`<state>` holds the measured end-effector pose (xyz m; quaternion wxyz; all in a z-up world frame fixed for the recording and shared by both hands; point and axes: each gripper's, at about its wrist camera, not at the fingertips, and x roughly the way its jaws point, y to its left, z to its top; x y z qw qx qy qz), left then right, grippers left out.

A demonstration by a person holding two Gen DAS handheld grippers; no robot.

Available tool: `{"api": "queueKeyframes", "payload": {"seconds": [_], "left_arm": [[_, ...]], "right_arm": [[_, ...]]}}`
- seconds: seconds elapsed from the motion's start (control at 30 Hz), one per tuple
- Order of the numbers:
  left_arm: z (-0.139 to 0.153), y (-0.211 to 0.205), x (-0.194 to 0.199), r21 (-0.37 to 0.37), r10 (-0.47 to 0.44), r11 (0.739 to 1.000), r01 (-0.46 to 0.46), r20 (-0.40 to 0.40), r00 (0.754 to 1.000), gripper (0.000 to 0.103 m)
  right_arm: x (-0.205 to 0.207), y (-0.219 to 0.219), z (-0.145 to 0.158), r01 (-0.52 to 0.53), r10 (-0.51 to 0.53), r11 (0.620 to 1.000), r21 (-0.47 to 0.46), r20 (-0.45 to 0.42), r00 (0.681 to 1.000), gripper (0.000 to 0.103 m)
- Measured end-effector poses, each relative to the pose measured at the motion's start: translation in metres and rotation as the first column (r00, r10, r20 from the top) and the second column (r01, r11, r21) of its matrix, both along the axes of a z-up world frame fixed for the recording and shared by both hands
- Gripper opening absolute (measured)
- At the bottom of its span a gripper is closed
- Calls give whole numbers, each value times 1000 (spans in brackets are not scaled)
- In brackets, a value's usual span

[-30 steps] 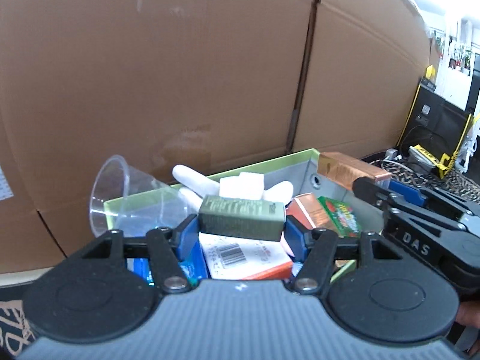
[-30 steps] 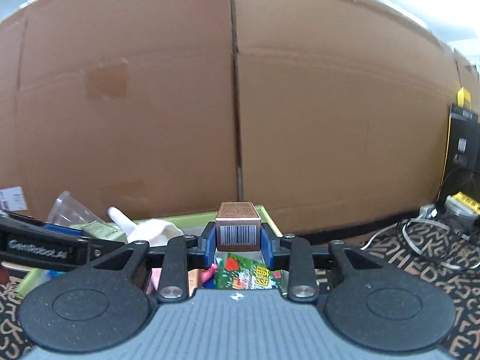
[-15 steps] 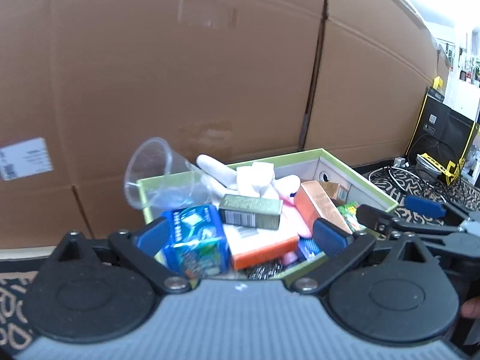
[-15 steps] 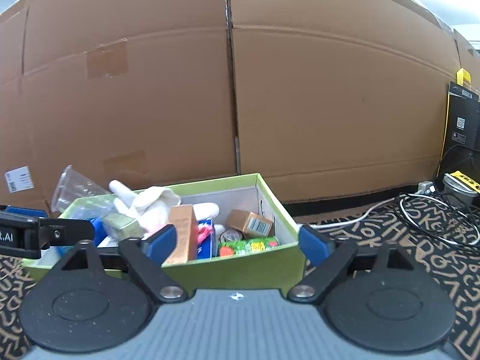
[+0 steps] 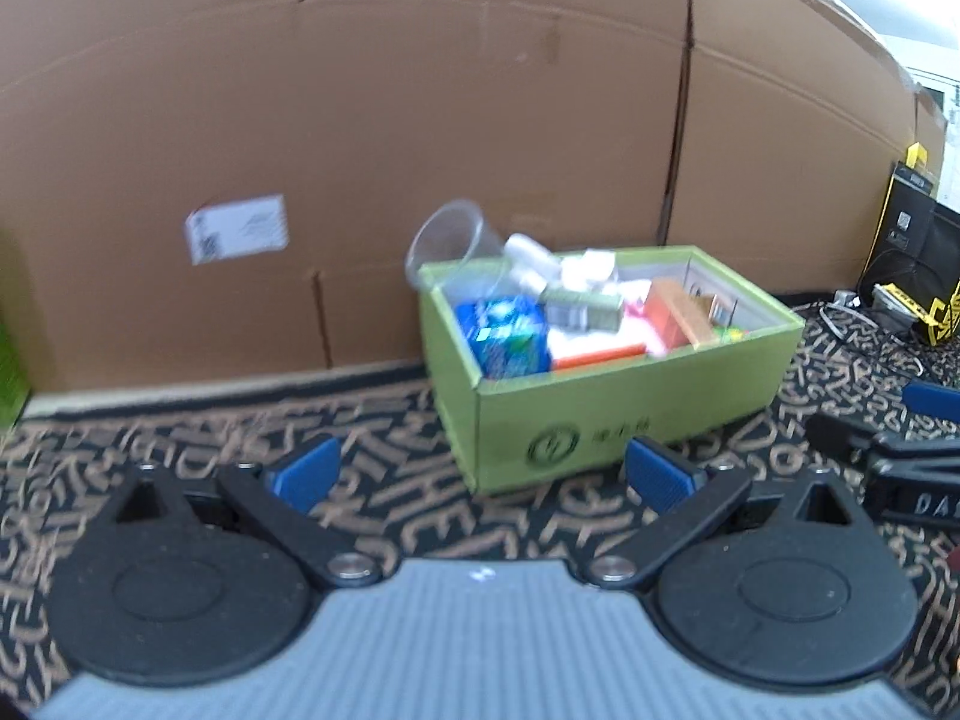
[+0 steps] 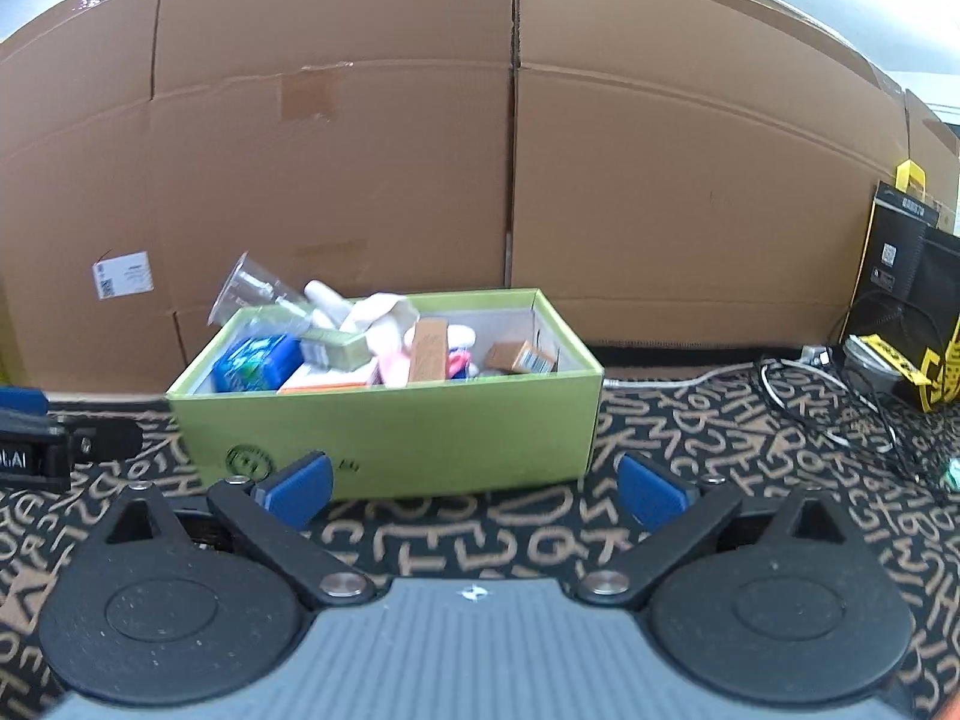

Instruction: Organize objects

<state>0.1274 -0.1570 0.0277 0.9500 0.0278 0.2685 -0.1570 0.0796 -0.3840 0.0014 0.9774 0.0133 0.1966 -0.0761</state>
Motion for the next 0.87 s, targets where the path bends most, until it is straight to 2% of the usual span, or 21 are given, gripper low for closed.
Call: {"api": "queueKeyframes", "payload": {"seconds": [0.37,0.87], "left_arm": [[-11,19,-31,-7,-7,1000,6,-35,999,103],[-8,19,-38,-23,-20,1000,19,-31,999,103]], "right_arm": [[-22,17,-7,-13,13,1000,22,-3,1000,103],[-23,17,-5,-12,12,999,31,-4,1000,103]]}}
